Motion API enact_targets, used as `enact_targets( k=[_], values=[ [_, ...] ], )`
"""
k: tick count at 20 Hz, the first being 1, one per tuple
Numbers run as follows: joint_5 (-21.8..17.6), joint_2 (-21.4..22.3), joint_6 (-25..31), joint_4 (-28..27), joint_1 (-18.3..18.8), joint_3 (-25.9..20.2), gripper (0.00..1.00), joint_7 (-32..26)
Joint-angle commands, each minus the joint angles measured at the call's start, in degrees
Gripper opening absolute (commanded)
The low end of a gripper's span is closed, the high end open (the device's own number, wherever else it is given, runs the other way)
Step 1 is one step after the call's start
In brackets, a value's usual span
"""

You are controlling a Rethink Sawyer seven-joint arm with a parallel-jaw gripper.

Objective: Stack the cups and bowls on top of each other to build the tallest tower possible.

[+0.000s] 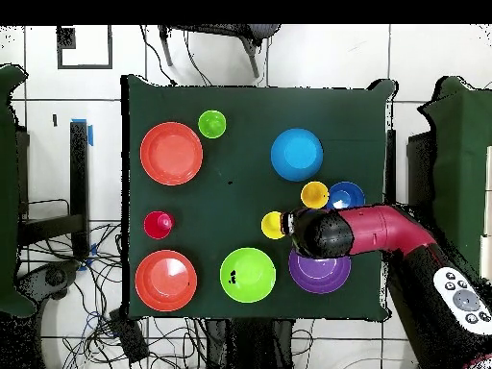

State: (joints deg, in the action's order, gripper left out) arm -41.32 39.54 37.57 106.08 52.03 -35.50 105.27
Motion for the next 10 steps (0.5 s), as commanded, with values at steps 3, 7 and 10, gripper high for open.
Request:
enact_targets(
  k=[3, 7, 10],
  values=[
    [-9.53, -3.66, -2.44, -0.42, -2.84, 0.78, 1.00, -9.23],
    [-11.73, -4.93, -2.31, -1.96, -4.21, 1.56, 1.00, -7.61],
    [-13.48, -6.50, -2.95, -3.33, -4.27, 1.81, 1.00, -7.33]
  ],
)
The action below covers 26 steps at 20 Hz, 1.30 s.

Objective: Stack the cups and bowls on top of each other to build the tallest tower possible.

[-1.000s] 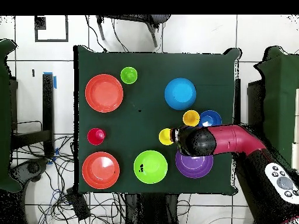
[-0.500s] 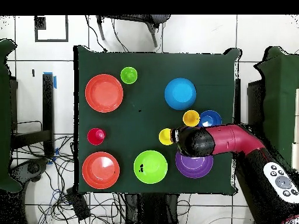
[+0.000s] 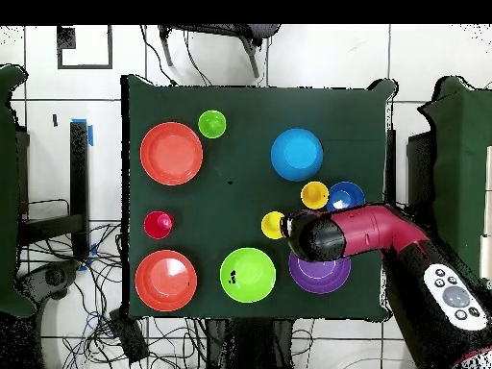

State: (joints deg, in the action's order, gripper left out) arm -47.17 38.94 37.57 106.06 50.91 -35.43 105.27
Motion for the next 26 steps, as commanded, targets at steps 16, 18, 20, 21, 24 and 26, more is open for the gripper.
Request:
enact_targets(
  k=[16, 18, 20, 21, 24, 26],
  values=[
    [-13.46, -12.12, -0.46, -13.60, -10.09, 6.64, 1.00, -3.88],
    [-13.67, -11.70, -0.39, -13.71, -10.63, 7.14, 1.00, -4.17],
    [-13.67, -10.86, -0.28, -13.43, -11.00, 7.59, 1.00, -4.20],
    [-13.28, -10.46, 0.03, -13.32, -11.10, 7.70, 1.00, -4.36],
    [-11.82, -9.35, 0.86, -12.93, -11.20, 7.72, 1.00, -4.93],
    [-11.21, -8.85, 1.03, -12.56, -11.18, 7.68, 1.00, -5.23]
  ],
)
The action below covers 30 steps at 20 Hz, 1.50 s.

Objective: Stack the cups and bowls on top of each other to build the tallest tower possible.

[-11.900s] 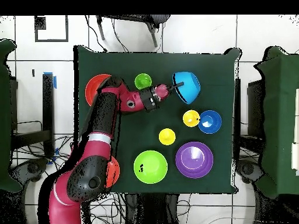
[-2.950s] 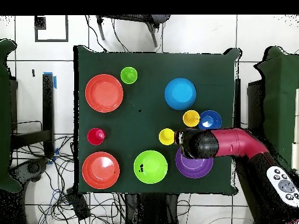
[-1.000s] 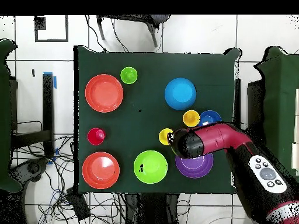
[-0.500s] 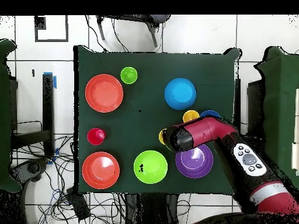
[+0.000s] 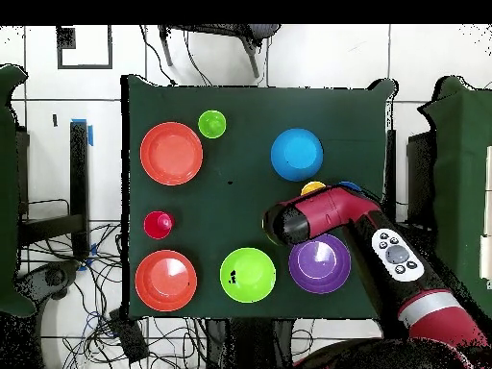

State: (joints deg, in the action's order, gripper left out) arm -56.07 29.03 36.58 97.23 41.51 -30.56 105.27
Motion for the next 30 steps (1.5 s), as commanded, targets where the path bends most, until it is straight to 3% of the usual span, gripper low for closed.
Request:
enact_targets(
  k=[1, 7, 12, 13, 30],
  values=[
    [-2.10, 1.16, 2.02, -3.55, -1.72, 2.77, 1.00, -5.32],
    [-2.41, -1.57, 3.19, -5.81, -3.52, 4.22, 1.00, -4.03],
    [-0.69, -2.32, 6.45, -6.57, -4.25, 4.82, 1.00, -6.13],
    [-0.44, -2.36, 6.43, -6.60, -4.42, 5.06, 0.00, -6.37],
    [2.73, -2.01, 4.47, -4.37, -2.75, 3.76, 0.00, -6.45]
  ],
)
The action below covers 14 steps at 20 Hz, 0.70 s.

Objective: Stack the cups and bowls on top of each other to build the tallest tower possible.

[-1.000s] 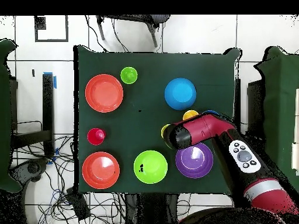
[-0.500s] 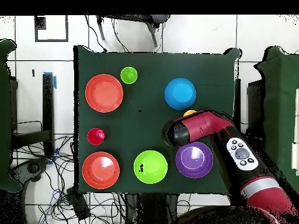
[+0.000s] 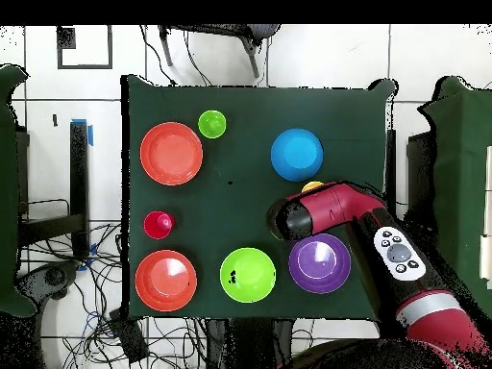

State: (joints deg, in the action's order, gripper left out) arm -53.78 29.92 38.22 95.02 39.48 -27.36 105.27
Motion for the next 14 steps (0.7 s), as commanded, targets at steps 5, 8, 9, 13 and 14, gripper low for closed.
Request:
enact_targets(
  k=[5, 8, 9, 13, 14],
  values=[
    [7.86, 7.66, 5.47, 5.58, 5.39, -4.81, 0.00, -13.71],
    [12.06, 11.27, 5.84, 8.02, 8.85, -8.58, 0.00, -15.56],
    [12.77, 11.93, 4.90, 8.56, 9.67, -9.51, 0.00, -15.07],
    [13.44, 12.53, 2.86, 8.91, 10.81, -11.16, 0.00, -13.39],
    [13.52, 12.67, 2.16, 9.29, 11.17, -11.50, 0.00, -12.78]
  ],
)
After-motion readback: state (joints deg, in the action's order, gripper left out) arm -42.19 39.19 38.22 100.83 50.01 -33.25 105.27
